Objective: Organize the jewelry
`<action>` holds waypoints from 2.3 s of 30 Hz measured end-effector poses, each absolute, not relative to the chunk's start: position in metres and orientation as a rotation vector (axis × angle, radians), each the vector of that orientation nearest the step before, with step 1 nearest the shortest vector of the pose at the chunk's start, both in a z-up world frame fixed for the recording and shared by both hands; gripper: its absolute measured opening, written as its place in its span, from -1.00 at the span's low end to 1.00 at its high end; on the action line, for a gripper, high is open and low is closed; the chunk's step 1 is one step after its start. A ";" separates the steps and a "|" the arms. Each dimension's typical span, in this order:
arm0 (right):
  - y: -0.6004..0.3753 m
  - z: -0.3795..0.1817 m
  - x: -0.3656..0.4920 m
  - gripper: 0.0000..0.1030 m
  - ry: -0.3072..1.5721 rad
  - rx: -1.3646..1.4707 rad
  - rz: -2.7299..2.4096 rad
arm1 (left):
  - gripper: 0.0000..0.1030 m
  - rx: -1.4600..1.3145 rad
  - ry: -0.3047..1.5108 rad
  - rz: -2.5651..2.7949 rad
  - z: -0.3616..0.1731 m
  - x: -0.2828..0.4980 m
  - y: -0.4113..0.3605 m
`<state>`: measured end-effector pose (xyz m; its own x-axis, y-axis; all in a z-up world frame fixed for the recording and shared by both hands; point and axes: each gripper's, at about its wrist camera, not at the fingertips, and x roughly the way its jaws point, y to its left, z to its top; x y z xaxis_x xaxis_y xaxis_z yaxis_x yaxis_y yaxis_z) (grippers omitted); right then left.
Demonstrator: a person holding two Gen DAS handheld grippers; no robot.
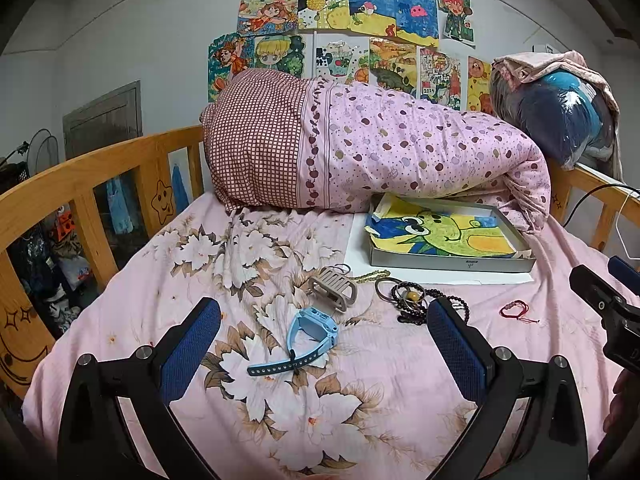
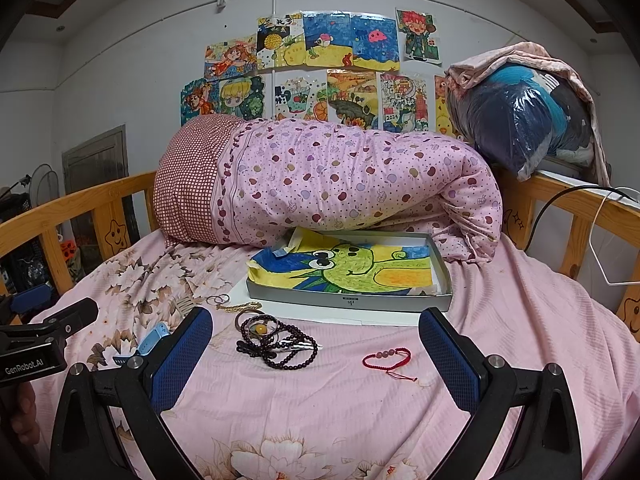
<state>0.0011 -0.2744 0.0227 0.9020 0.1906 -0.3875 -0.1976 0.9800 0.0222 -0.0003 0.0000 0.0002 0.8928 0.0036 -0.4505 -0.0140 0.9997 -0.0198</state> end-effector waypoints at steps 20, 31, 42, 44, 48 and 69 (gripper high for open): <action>-0.274 0.022 0.001 1.00 0.400 -0.016 0.200 | 0.96 -0.022 0.472 0.013 -0.004 0.000 0.001; -0.274 0.021 0.001 1.00 0.401 -0.017 0.200 | 0.96 -0.020 0.481 0.019 -0.007 0.002 0.002; -0.274 0.021 0.003 1.00 0.402 -0.017 0.200 | 0.96 -0.020 0.484 0.019 -0.008 0.002 0.003; -0.273 0.020 0.003 1.00 0.402 -0.017 0.200 | 0.96 -0.021 0.484 0.019 -0.008 0.003 0.003; -0.273 0.021 0.004 1.00 0.404 -0.018 0.201 | 0.96 -0.020 0.483 0.019 -0.009 0.002 0.003; -0.272 -0.019 0.046 1.00 0.631 0.035 0.291 | 0.96 -0.115 0.697 0.096 -0.019 0.026 0.040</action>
<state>0.0456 -0.2723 -0.0191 0.7682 0.2788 -0.5763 -0.2576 0.9587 0.1205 0.0264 0.0397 -0.0189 0.7630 0.0493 -0.6446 -0.1262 0.9893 -0.0737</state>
